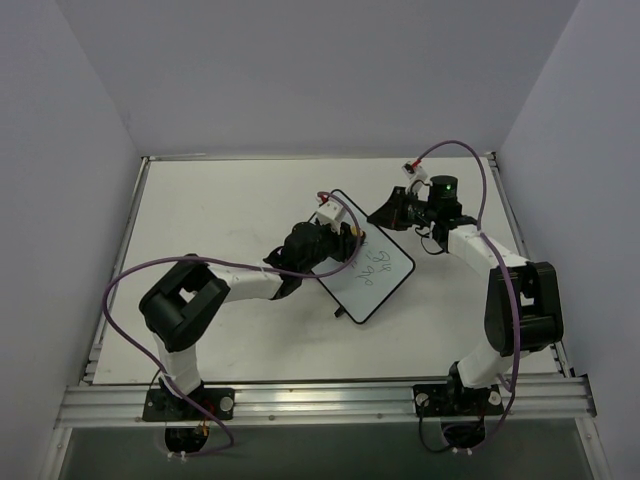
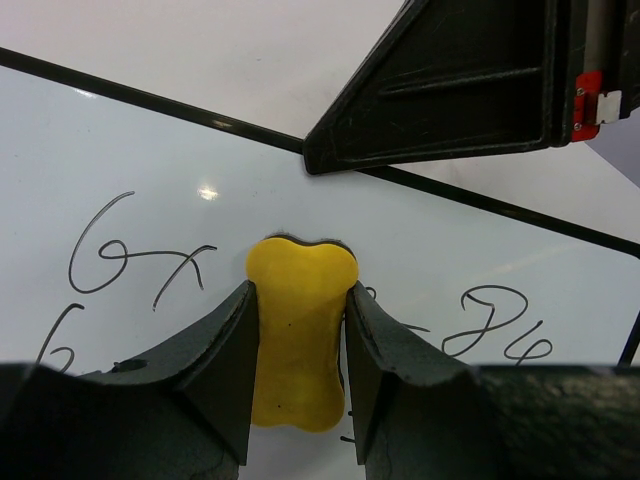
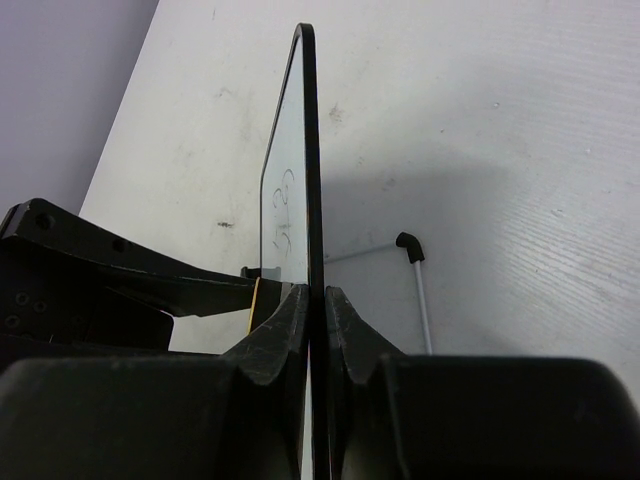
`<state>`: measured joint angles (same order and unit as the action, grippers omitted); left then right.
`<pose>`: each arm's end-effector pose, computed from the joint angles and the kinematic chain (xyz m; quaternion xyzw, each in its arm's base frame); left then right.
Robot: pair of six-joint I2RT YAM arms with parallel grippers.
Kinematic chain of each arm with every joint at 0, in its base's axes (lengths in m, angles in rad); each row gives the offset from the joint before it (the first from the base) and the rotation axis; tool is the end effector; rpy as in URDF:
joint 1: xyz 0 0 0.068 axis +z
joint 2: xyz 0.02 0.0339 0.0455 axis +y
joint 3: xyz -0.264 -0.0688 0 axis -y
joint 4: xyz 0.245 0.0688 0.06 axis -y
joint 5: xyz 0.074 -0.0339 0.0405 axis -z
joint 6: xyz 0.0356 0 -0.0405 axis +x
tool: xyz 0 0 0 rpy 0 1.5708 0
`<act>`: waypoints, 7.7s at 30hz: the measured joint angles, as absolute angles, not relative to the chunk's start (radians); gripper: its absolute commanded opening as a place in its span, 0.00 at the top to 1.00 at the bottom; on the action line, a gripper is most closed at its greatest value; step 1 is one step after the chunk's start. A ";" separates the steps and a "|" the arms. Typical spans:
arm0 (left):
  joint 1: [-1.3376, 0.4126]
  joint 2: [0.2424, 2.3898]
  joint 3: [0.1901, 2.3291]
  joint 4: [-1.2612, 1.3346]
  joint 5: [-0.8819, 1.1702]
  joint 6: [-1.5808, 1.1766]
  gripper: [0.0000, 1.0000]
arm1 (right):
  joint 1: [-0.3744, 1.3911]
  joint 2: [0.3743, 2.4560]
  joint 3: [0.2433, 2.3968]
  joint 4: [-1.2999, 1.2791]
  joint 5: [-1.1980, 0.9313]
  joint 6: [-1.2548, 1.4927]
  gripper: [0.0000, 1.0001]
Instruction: Erase the whiteboard
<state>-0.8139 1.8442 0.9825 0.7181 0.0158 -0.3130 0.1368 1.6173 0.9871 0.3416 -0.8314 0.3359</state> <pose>0.2776 -0.2947 0.2051 0.1924 0.7311 -0.3546 0.5502 0.3526 0.0751 0.2534 -0.1675 0.7536 0.4428 0.4561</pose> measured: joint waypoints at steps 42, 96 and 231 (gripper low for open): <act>-1.073 1.874 1.021 0.718 -0.037 -0.247 0.98 | 0.130 1.618 0.950 0.418 -0.859 0.310 1.00; -0.996 1.879 0.754 1.042 -0.345 -0.301 0.98 | 0.139 1.617 0.950 0.418 -0.841 0.286 1.00; -0.775 1.875 0.883 0.815 -0.379 -0.327 0.98 | 0.158 1.612 0.957 0.406 -0.811 0.255 1.00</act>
<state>-0.7753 1.8748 0.8833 0.8154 -0.3790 -0.3271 0.1581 1.6123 0.9573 0.4061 -0.8108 0.2554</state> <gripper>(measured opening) 0.430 0.040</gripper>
